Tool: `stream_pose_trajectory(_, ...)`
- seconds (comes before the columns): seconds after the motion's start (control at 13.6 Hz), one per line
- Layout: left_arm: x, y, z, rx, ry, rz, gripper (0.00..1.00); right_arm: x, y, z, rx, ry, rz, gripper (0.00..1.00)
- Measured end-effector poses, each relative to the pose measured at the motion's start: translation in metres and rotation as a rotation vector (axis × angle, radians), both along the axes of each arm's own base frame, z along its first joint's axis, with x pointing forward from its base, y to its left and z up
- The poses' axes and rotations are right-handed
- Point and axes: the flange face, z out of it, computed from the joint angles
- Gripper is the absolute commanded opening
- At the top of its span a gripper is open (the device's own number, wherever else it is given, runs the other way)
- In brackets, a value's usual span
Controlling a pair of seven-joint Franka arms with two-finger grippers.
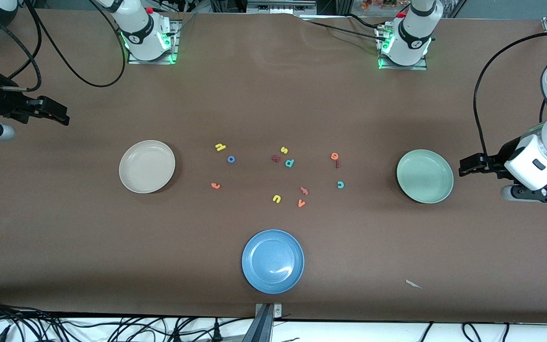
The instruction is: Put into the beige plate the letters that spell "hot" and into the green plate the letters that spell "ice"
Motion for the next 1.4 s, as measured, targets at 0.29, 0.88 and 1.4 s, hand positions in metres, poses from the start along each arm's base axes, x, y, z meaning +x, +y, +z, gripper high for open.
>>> stream_pose_trajectory(0.29, 0.0, -0.003, -0.005, 0.0, 0.01, -0.004, 1.0, 0.0, 0.0, 0.0, 0.0, 0.0, 0.0, 1.0)
stream_pose_trajectory(0.88, 0.002, -0.002, -0.014, 0.001, 0.023, -0.003, 1.0, 0.0, 0.0, 0.0, 0.0, 0.0, 0.0, 1.0)
stream_pose_trajectory(1.4, 0.001, -0.002, -0.015, 0.001, 0.028, -0.003, 1.0, 0.0, 0.0, 0.0, 0.0, 0.0, 0.0, 1.0)
